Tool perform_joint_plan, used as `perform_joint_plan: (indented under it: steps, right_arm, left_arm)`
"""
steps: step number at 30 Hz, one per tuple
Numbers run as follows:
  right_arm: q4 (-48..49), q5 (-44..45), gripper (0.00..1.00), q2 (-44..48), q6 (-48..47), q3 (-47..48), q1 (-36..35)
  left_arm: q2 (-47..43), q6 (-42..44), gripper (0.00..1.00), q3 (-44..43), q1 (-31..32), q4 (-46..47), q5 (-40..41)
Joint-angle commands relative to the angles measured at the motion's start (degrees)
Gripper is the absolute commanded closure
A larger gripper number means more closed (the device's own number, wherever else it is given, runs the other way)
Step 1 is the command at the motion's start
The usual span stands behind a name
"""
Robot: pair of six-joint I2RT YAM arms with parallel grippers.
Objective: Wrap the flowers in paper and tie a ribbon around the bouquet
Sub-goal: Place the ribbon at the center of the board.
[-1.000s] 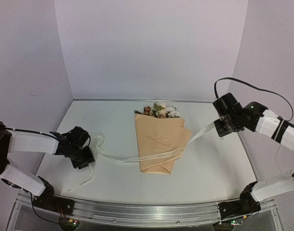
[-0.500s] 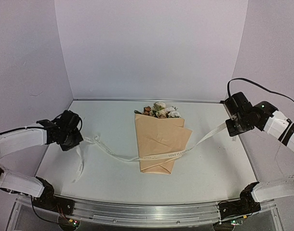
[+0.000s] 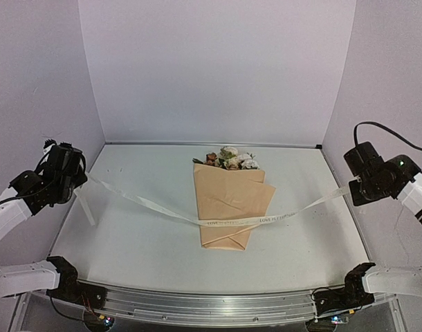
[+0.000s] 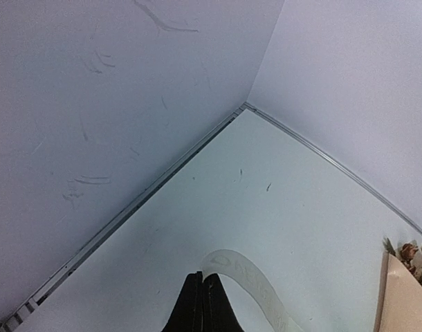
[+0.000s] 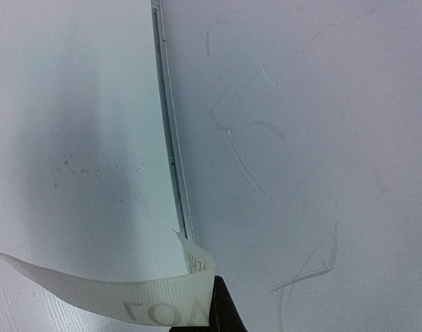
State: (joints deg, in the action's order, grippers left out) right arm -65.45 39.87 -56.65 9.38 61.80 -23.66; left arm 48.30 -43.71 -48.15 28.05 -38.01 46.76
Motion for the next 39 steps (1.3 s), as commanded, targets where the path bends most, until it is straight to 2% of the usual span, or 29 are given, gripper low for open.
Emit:
perform_joint_plan:
  steps: [1,8,12,19,22,25,28,31,33,36,39]
  right_arm:
    - [-5.7,3.3,1.00,2.5,4.3,-3.7,2.8]
    - [-8.9,5.1,1.00,2.2,7.1,-7.0,6.2]
    - [-10.0,0.9,1.00,2.4,7.9,-6.3,10.3]
    - [-11.6,2.1,1.00,0.1,10.3,-8.0,11.2]
    - [-11.6,0.5,0.99,-1.5,12.0,-9.0,11.4]
    - [-11.6,0.2,0.92,-4.2,13.3,-9.6,11.6]
    - [-11.7,-1.7,0.79,-6.7,14.4,-9.8,12.1]
    - [-11.7,-3.7,0.66,-8.4,15.0,-9.4,12.3]
    - [-11.9,-4.8,0.51,-9.0,15.1,-9.2,12.3]
    - [-12.4,-6.5,0.33,-8.9,14.7,-8.5,12.3]
    - [-13.1,-11.5,0.18,-8.8,14.2,-6.4,12.5]
  left_arm:
    - [-2.2,-3.0,1.00,2.9,-0.1,-3.4,3.4]
    - [-2.6,-12.3,1.00,8.1,-0.1,-6.1,3.0]
    - [-4.1,-15.7,1.00,11.1,-0.1,-6.7,4.9]
    - [-6.1,-29.0,0.99,15.0,-0.1,-13.0,6.7]
    - [-7.9,-29.2,0.97,16.6,-0.1,-11.1,5.3]
    - [-8.6,-31.1,0.83,18.3,-0.1,-9.9,3.8]
    - [-7.9,-33.7,0.72,18.2,-0.1,-11.5,4.0]
    - [-7.2,-34.3,0.46,17.1,-0.1,-12.5,4.6]
    - [-7.0,-33.7,0.27,15.9,-0.1,-12.7,4.5]
    - [-7.3,-30.2,0.04,13.5,-0.1,-12.1,4.3]
    - [-7.4,-22.7,0.00,10.3,-0.1,-9.5,2.4]
